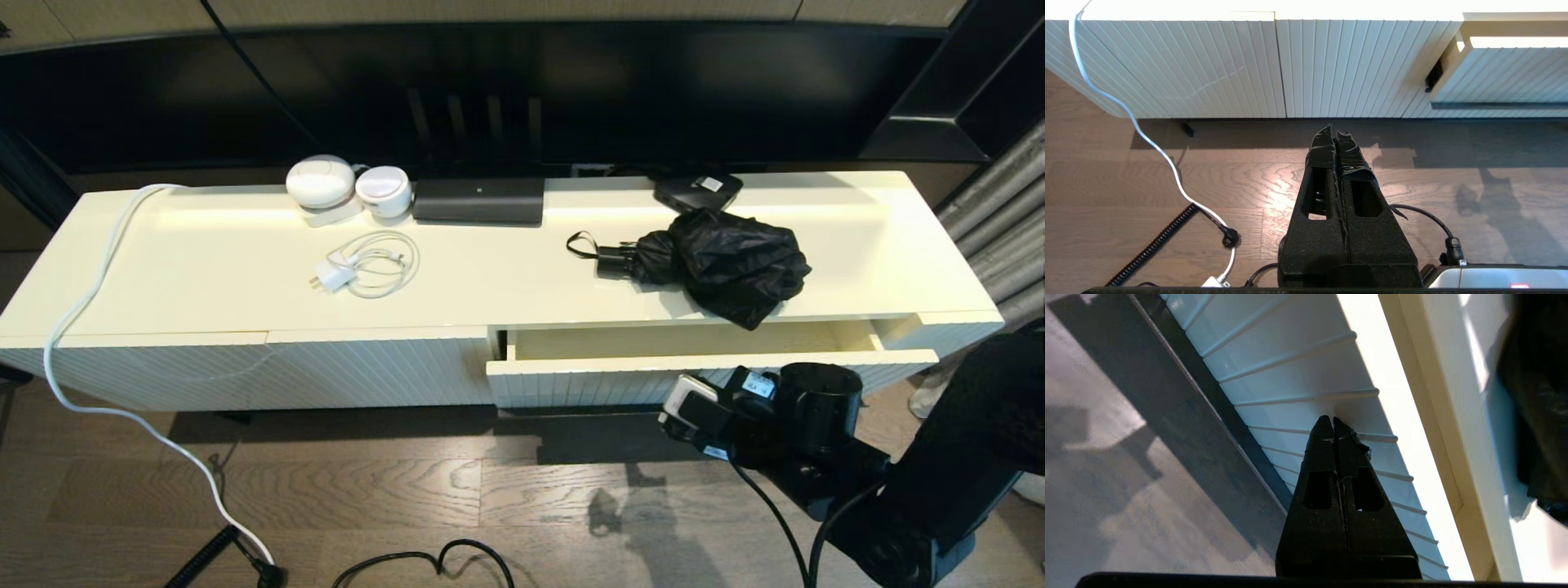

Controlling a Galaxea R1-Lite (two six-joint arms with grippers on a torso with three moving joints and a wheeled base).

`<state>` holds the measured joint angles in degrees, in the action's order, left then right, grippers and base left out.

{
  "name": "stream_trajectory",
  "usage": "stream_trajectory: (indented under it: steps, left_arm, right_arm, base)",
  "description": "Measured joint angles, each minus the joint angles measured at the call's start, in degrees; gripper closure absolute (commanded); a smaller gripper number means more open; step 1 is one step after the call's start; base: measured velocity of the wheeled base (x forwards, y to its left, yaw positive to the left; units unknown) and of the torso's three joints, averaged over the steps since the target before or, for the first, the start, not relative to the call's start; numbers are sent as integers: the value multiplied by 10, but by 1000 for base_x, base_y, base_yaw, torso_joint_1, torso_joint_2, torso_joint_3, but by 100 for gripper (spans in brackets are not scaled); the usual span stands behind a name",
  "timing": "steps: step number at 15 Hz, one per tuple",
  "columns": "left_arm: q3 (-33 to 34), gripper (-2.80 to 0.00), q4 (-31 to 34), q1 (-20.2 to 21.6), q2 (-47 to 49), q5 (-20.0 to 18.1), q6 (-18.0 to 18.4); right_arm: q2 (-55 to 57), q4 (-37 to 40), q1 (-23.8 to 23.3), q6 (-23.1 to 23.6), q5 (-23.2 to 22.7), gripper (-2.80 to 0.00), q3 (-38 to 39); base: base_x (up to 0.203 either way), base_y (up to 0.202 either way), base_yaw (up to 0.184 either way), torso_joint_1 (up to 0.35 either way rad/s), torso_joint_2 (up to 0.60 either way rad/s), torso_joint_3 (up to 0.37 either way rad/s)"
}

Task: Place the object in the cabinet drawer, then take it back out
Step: Close the drawer

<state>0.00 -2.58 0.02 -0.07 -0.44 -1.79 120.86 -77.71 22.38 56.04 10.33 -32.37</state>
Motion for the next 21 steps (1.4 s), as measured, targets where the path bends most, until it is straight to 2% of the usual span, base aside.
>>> stream_trajectory:
  steps: [12,21]
  left_arm:
    - [0,0,0,0,0,0,0]
    - [0,0,0,0,0,0,0]
  right_arm:
    - [50,-2,-14,0,3,0,-90]
    - [55,33,-14,1,10,0,-122]
  base:
    - [0,0,0,0,0,0]
    - [0,0,0,0,0,0]
